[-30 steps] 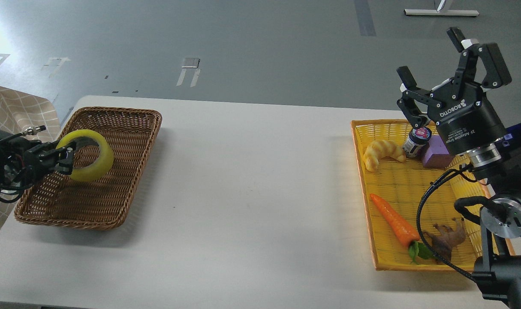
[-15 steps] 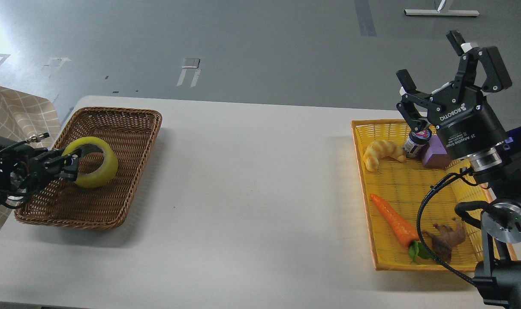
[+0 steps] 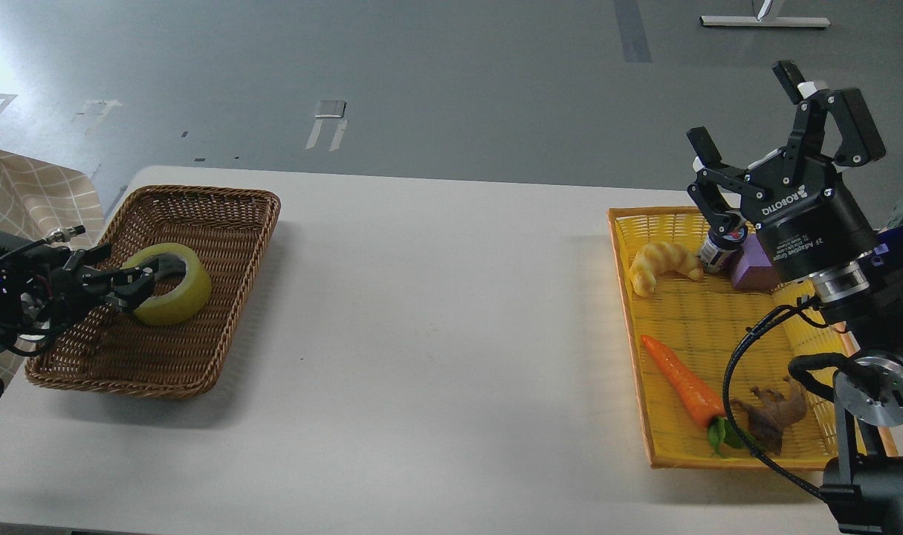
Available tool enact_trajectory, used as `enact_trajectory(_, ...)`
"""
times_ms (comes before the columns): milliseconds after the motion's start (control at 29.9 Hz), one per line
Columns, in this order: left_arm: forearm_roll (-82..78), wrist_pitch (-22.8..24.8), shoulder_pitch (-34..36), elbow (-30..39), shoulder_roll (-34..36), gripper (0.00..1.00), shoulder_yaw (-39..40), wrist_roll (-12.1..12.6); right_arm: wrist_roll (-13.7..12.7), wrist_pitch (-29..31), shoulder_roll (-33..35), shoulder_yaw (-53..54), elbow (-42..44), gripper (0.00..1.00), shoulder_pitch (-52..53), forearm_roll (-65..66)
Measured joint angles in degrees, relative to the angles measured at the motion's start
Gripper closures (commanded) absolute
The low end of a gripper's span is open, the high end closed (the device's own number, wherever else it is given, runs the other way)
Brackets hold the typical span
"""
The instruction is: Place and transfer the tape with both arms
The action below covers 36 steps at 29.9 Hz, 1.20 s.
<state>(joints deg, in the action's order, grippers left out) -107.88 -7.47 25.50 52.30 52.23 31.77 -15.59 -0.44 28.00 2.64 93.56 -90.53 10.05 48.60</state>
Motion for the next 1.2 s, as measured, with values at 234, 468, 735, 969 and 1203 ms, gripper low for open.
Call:
enact_trajectory(234, 12.95, 0.36, 4.62, 1.16, 0.0, 0.03, 0.31, -2.1, 0.0, 0.0, 0.03, 0.02, 0.07, 0.0, 0.03, 0.0)
enact_trajectory(468, 40.12, 0.63, 6.49, 3.24, -1.79, 0.02, 0.76, -7.82, 0.0, 0.0, 0.3, -0.05, 0.28, 0.0, 0.04, 0.0)
enact_trajectory(735, 65.18, 3.38, 6.38, 14.61, -4.69, 0.02, 9.01, -9.48, 0.03, 0.0, 0.68, -0.05, 0.78, 0.0, 1.16, 0.09)
enact_trajectory(969, 69.16, 7.12, 3.55, 20.06, -13.98, 0.02, 19.08, -11.55, 0.03, 0.0, 0.8, -0.04, 1.55, 0.0, 2.62, 0.25)
enact_trajectory(1203, 69.24, 7.79, 1.13, 24.88, -27.16, 0.02, 26.92, -12.41, -0.1, 0.0, 0.71, -0.1, 2.28, 0.0, 5.14, 0.4)
